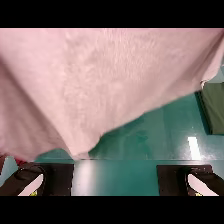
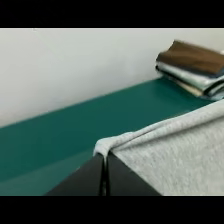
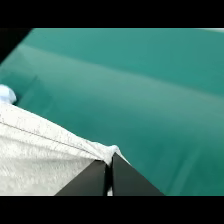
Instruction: Fold the shirts.
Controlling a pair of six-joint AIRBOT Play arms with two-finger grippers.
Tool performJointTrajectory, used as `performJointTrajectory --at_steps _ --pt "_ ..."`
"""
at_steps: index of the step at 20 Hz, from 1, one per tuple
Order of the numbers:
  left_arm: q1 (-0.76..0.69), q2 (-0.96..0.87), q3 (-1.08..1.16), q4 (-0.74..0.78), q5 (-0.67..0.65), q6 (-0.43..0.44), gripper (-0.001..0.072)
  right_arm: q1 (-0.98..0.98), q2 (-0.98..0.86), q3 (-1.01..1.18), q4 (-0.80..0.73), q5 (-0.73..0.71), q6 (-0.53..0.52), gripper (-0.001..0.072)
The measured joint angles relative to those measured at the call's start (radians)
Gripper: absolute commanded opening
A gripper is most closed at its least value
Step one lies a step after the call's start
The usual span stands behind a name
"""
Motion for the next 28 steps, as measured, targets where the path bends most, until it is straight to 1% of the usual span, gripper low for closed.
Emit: performJointTrajectory --at_steps 3,6,10,11,12,13,14,15,17,18,22,25,28 --pt "0.000 -0.155 -0.128 0.026 -0.041 -0.004 0.0025 0.023 -0.120 -0.095 -0.013 0.021 0.023 0.0016" --pt "0.000 -0.349 -0.270 0.026 -0.027 -0.005 0.0025 0.030 -0.287 -0.196 -0.050 0.018 0.027 0.0016" --pt "0.000 -0.588 -0.352 0.029 0.102 -0.004 0.0026 0.028 -0.505 -0.268 -0.066 -0.060 -0.022 0.0017" --pt "0.000 -0.628 -0.359 0.029 0.148 -0.004 0.0039 0.028 -0.544 -0.275 -0.066 -0.082 -0.031 0.0017" --pt "0.000 -0.662 -0.366 0.029 0.184 -0.003 0.0216 0.027 -0.581 -0.282 -0.067 -0.112 -0.039 0.0023" --pt "0.000 -0.684 -0.369 0.035 0.210 -0.003 0.0434 0.027 -0.607 -0.286 -0.069 -0.136 -0.043 0.0154" --pt "0.002 -0.700 -0.367 0.035 0.237 -0.004 0.0504 0.026 -0.627 -0.288 -0.066 -0.162 -0.047 0.0347" --pt "0.004 -0.713 -0.361 0.036 0.245 -0.006 0.0499 0.023 -0.642 -0.290 -0.056 -0.186 -0.051 0.0410" --pt "0.016 -0.726 -0.323 0.032 0.217 -0.010 0.0499 0.013 -0.658 -0.282 -0.024 -0.214 -0.061 0.0408" --pt "0.030 -0.730 -0.294 0.034 0.176 -0.014 0.0499 0.004 -0.659 -0.275 -0.004 -0.214 -0.071 0.0408" --pt "0.115 -0.677 -0.230 0.033 -0.071 -0.015 0.0500 -0.040 -0.590 -0.309 0.048 -0.150 -0.125 0.0408" --pt "0.184 -0.576 -0.315 0.037 -0.162 -0.007 0.0500 -0.083 -0.468 -0.445 0.061 -0.130 -0.151 0.0407" --pt "0.226 -0.483 -0.491 0.035 -0.192 0.006 0.0500 -0.124 -0.328 -0.625 0.067 -0.137 -0.163 0.0408"
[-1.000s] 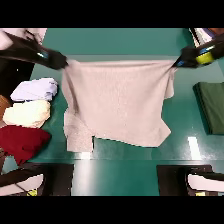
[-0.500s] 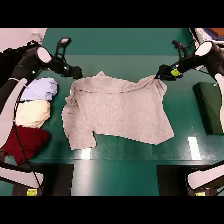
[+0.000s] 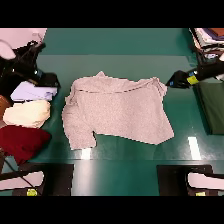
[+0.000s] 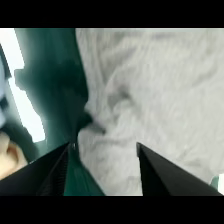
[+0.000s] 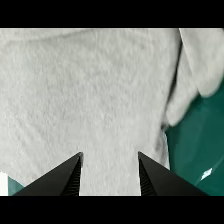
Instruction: Fold the shirts.
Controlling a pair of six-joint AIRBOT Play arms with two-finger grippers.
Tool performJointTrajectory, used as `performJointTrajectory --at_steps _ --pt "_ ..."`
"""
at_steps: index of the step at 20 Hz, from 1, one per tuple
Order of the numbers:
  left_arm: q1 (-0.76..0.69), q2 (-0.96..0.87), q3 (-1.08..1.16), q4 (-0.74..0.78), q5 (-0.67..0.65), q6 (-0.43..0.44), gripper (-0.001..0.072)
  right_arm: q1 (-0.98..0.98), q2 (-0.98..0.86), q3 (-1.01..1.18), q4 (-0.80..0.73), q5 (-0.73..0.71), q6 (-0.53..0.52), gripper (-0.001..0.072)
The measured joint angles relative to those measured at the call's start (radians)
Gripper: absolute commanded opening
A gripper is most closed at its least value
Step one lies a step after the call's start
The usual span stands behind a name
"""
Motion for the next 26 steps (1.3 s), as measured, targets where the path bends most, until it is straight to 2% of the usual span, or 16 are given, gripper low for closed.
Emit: performJointTrajectory --at_steps 2,7,12,15,16,17,18,19,20,21,25,26 --pt "0.009 0.033 -0.125 -0.003 0.016 0.011 0.0500 -0.019 0.082 -0.105 0.012 -0.008 -0.004 0.0407" --pt "0.021 0.063 -0.367 0.000 0.162 0.021 0.0499 -0.073 0.244 -0.297 0.023 -0.019 -0.009 0.0408" --pt "0.024 0.069 -0.477 -0.025 0.304 0.022 0.0498 -0.144 0.362 -0.436 0.022 -0.022 -0.009 0.0407" --pt "0.018 0.069 -0.500 -0.063 0.342 0.024 0.0497 -0.189 0.411 -0.509 0.020 -0.021 -0.009 0.0407" --pt "0.013 0.067 -0.506 -0.073 0.352 0.023 0.0328 -0.204 0.425 -0.532 0.019 -0.018 -0.009 0.0407" --pt "0.006 0.062 -0.510 -0.082 0.364 0.023 0.0053 -0.222 0.439 -0.557 0.008 -0.010 -0.009 0.0407" --pt "0.006 0.062 -0.510 -0.083 0.365 0.023 0.0018 -0.223 0.440 -0.559 0.006 -0.009 -0.009 0.0407" --pt "-0.002 0.060 -0.515 -0.092 0.368 0.023 0.0024 -0.257 0.464 -0.609 -0.037 0.008 0.004 0.0423" --pt "-0.004 0.060 -0.511 -0.099 0.361 0.023 0.0024 -0.272 0.473 -0.633 -0.062 0.026 0.011 0.0545" --pt "-0.006 0.061 -0.504 -0.106 0.343 0.023 0.0024 -0.286 0.481 -0.661 -0.082 0.043 0.017 0.0581" --pt "-0.008 0.085 -0.465 -0.116 0.304 0.023 0.0025 -0.307 0.495 -0.776 -0.114 0.084 0.043 0.0568" --pt "-0.010 0.090 -0.456 -0.119 0.297 0.023 0.0024 -0.299 0.497 -0.803 -0.114 0.079 0.048 0.0537"
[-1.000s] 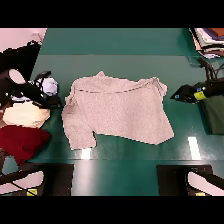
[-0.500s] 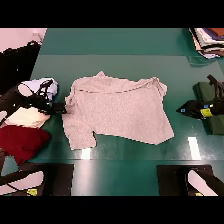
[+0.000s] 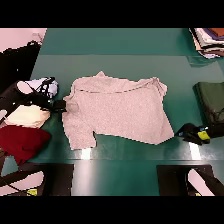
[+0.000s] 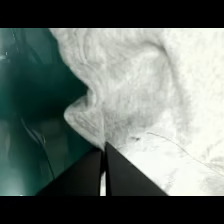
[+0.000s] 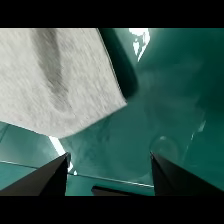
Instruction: Fold the shirts.
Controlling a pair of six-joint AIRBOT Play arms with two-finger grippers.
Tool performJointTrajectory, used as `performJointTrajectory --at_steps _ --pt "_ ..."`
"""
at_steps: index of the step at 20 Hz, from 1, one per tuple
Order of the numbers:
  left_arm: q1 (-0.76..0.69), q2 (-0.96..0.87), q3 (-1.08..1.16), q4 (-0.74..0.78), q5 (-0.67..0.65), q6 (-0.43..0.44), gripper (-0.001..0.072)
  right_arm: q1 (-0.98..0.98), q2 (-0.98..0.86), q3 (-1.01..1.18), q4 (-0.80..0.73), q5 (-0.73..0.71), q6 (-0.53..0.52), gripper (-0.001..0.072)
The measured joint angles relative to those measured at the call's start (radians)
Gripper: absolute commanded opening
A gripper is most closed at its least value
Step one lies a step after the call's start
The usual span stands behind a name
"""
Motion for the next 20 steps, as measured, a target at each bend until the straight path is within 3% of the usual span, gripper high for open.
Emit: performJointTrajectory --at_steps 4,9,11,15,20 --pt "0.000 0.010 0.017 -0.002 -0.043 0.000 0.0025 0.092 -0.009 -0.085 0.068 -0.088 0.022 0.0469" --pt "0.000 0.017 0.023 -0.001 -0.096 0.001 0.0024 0.248 -0.117 -0.095 0.116 -0.200 0.035 0.0053" --pt "0.002 0.040 0.034 0.000 -0.110 0.005 0.0024 0.303 -0.145 -0.056 0.122 -0.225 0.028 0.0017" --pt "0.005 0.154 0.143 0.005 -0.164 0.008 0.0024 0.362 -0.095 0.106 0.127 -0.241 0.022 0.0017" --pt "0.006 0.348 0.453 0.006 -0.198 -0.026 0.0025 0.314 0.076 0.453 0.128 -0.248 0.022 0.0017"
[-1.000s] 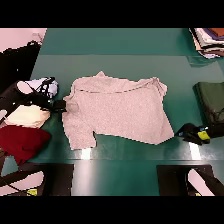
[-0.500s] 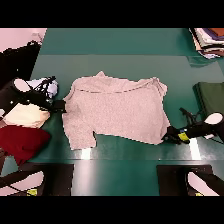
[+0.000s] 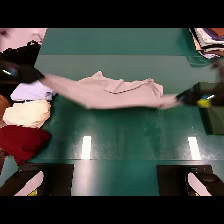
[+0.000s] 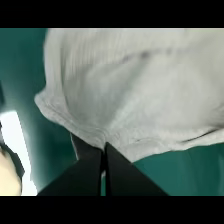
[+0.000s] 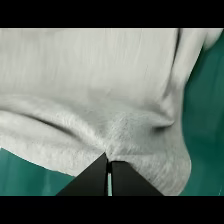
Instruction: Fold the shirts.
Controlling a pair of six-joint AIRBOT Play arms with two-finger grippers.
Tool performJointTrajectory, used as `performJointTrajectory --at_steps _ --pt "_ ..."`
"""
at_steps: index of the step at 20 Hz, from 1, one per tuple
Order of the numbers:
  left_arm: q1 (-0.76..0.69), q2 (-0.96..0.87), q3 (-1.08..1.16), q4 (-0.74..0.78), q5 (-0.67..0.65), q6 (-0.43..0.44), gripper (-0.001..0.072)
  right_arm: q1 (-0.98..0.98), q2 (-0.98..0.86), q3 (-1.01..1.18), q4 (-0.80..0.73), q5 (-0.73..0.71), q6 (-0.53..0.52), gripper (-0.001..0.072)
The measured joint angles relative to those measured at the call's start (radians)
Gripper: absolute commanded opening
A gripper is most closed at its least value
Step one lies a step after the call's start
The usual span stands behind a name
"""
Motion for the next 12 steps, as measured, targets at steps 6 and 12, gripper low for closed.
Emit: performJointTrajectory --at_steps 6,12 --pt "0.000 0.106 0.518 -0.006 0.000 -0.086 0.0023 -0.187 0.157 0.439 0.003 -0.004 0.000 0.0017" --pt "0.000 0.120 0.718 -0.098 0.051 -0.125 0.0024 -0.427 0.143 0.735 0.010 0.118 0.002 0.0017"
